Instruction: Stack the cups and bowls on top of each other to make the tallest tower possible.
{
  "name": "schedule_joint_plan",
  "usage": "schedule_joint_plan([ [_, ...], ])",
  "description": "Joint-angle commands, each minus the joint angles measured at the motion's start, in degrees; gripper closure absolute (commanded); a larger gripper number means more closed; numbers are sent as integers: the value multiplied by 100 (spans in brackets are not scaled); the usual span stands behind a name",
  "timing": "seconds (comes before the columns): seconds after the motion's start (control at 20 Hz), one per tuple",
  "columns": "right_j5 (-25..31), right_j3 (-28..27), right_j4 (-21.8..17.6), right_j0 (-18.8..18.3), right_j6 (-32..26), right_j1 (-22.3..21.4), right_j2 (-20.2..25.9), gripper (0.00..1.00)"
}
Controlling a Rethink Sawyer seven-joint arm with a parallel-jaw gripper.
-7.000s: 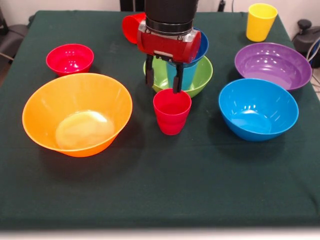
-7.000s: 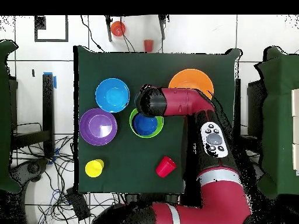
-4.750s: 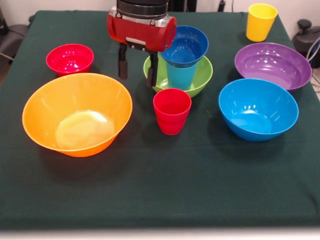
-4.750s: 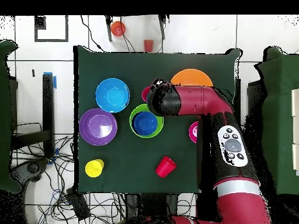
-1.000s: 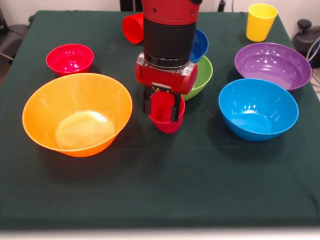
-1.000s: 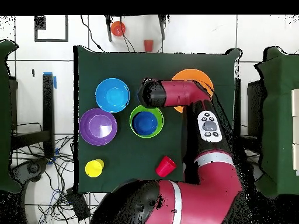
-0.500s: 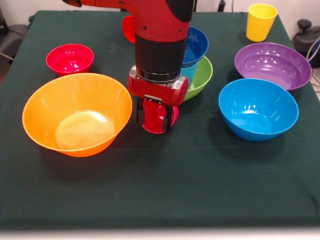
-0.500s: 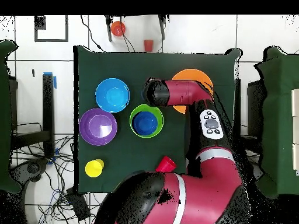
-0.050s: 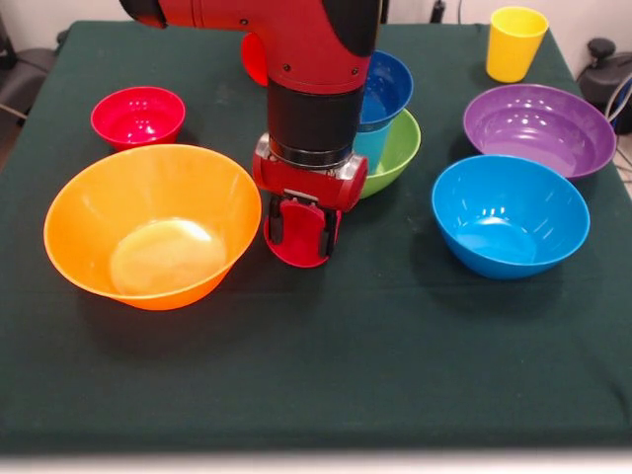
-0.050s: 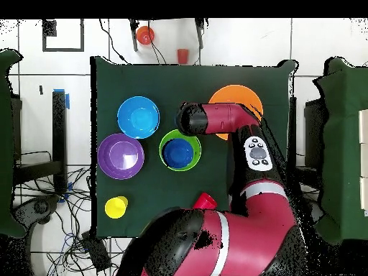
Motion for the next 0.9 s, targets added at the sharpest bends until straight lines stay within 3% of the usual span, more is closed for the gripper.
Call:
schedule_joint_plan([
  [0.05, 209, 335, -533, 16, -944, 67, 179, 0],
  [0.75, 441, 234, -423, -80, -945, 99, 343, 0],
  [0.9, 234, 276, -404, -116, -893, 57, 437, 0],
])
